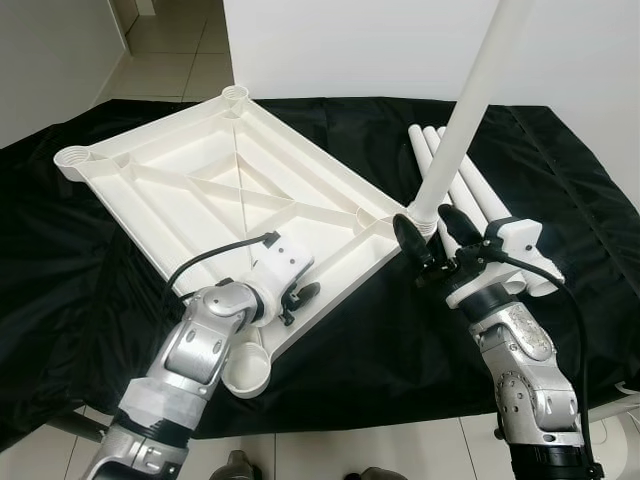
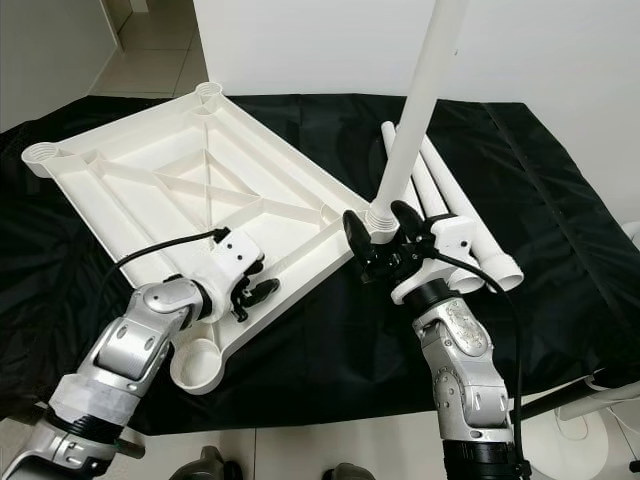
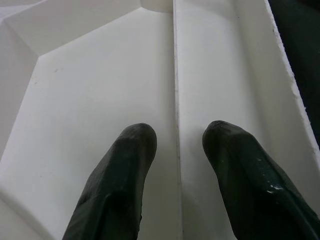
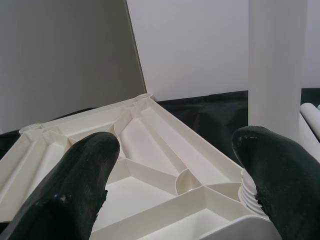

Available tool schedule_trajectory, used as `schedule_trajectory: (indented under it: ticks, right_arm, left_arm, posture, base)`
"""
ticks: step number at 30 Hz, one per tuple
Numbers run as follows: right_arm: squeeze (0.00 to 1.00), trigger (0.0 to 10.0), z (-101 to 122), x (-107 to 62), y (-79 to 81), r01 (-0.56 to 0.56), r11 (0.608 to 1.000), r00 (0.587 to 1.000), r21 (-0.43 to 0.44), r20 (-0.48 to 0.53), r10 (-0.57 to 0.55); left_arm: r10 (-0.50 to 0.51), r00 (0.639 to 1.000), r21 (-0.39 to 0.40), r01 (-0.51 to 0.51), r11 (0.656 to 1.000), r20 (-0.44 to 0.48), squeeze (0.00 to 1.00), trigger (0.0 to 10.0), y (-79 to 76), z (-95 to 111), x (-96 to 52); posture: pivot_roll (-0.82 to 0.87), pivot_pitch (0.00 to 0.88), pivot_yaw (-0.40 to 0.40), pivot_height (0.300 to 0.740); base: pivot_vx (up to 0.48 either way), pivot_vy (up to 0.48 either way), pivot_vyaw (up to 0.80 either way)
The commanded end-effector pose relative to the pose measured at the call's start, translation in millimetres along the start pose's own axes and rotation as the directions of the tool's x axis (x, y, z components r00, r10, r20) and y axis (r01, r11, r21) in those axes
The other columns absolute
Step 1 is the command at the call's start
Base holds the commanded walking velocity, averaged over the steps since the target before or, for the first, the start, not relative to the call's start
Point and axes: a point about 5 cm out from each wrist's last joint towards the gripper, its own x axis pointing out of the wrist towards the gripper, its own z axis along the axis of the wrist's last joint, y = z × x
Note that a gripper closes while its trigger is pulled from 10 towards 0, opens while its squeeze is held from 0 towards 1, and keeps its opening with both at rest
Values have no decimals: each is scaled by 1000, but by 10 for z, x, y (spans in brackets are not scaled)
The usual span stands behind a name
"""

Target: Building children table

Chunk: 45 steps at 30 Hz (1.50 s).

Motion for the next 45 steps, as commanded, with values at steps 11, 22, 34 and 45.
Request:
schedule_trajectory:
  ticks: [11, 22, 34, 45]
  right_arm:
    - [0, 10000, -21, -15, -12, 22, 1000, 1000, 2, -13, -22]
    - [0, 10000, -36, 4, -6, 39, 999, 999, 10, -3, -39]
    - [0, 10000, -31, -2, -26, 51, 999, 999, 7, 0, -51]
    - [0, 10000, -13, -4, -45, 61, 998, 998, -6, 6, -61]
  left_arm:
    - [-77, 980, 80, 63, 995, 182, 0, 10000, 46, 66, -382]
    - [-234, 966, 155, 216, 964, 107, 0, 10000, 341, -41, -879]
    - [-90, 990, 217, 112, 970, -108, 0, 10000, 798, -405, -1009]
    - [-46, 983, 278, 95, 956, -180, 843, 10000, 957, -493, -942]
  posture:
    - [-66, 62, 4, 740]
    - [-56, 69, 14, 740]
    - [-62, 74, 14, 740]
    - [-77, 73, 22, 740]
  base:
    - [0, 0, 0]
    - [0, 0, 0]
    - [0, 0, 0]
    - [0, 0, 0]
